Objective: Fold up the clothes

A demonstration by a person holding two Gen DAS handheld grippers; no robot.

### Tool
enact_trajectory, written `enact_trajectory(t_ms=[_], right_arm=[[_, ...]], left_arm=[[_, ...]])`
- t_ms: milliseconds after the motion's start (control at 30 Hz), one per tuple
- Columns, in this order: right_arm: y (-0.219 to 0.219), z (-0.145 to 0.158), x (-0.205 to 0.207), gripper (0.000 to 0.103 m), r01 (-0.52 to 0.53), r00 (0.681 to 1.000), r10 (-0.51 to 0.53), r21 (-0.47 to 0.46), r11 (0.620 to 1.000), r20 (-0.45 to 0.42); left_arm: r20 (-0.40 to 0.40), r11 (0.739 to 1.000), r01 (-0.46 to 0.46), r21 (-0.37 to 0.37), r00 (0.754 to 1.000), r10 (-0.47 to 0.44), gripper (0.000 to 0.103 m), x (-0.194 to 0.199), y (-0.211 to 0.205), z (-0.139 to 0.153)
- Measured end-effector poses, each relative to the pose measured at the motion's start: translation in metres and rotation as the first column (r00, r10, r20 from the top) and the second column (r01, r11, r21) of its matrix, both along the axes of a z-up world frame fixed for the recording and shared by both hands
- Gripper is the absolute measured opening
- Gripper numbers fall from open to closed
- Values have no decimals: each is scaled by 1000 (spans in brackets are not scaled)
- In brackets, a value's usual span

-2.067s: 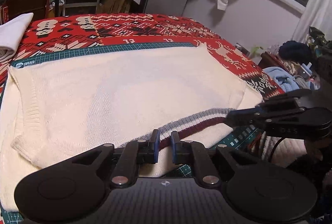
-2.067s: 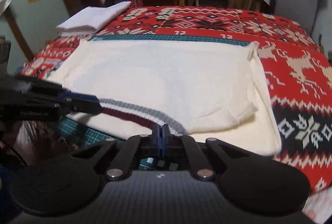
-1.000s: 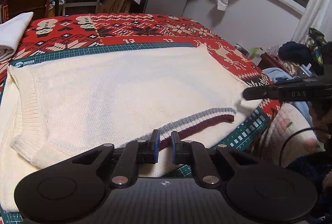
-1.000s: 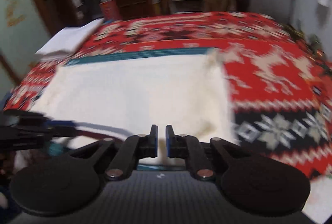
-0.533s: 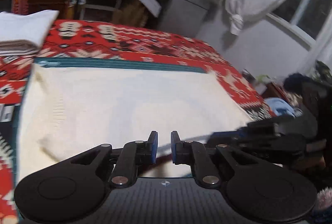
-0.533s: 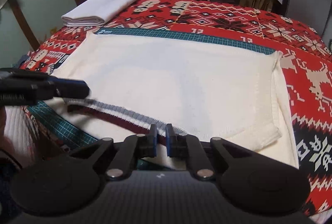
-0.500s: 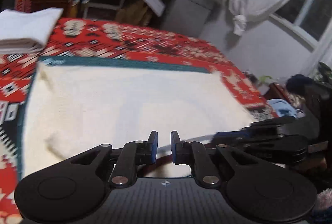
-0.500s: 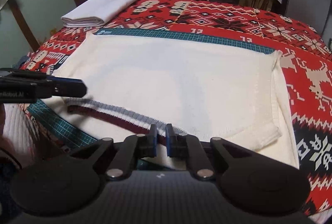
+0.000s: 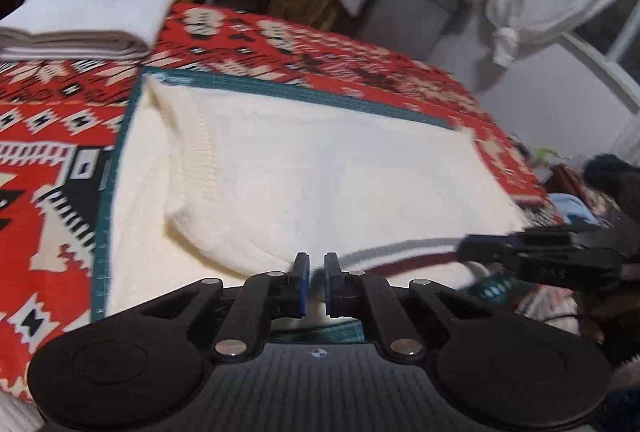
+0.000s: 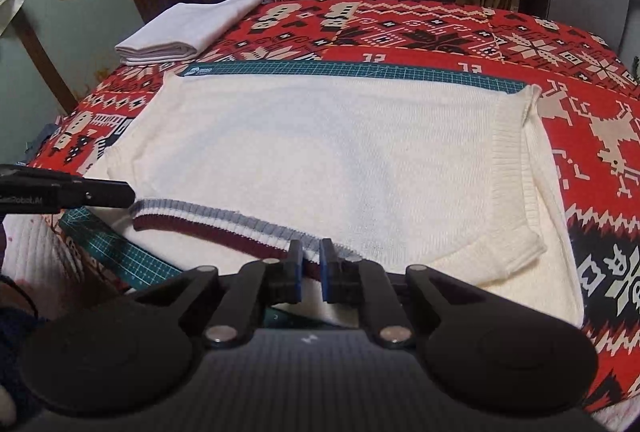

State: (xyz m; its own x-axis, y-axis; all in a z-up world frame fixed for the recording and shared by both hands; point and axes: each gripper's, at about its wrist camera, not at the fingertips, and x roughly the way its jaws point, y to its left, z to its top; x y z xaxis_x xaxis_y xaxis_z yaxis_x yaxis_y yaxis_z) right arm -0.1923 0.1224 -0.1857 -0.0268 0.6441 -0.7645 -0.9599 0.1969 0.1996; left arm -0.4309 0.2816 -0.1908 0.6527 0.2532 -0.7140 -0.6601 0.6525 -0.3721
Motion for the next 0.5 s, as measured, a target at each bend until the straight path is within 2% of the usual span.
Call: enact_trajectory(t_ms=[133, 200, 333, 400, 500], right_arm=[[0, -1, 0, 10, 1, 1000, -1, 5, 1000, -4], [0, -1, 1, 10, 4, 1000, -4, 5, 1000, -9], [1, -1, 1, 10, 3, 1000, -3, 2, 1000, -7], [1, -1, 0, 10, 2, 1000, -2, 1, 1000, -6], [1, -1, 0, 10, 2, 1000, -2, 0, 1000, -7]], left_arm=[[21, 995, -55, -85, 998, 57, 6, -13, 9, -8], [21, 994, -63, -91, 998, 66, 5, -15, 8, -6], [69, 992, -98, -77, 992, 104, 6, -20, 12, 2], [37, 985, -139, -99, 989, 144, 5, -22, 19, -4], [53, 974, -175, -147, 981, 184, 3, -33, 25, -11]])
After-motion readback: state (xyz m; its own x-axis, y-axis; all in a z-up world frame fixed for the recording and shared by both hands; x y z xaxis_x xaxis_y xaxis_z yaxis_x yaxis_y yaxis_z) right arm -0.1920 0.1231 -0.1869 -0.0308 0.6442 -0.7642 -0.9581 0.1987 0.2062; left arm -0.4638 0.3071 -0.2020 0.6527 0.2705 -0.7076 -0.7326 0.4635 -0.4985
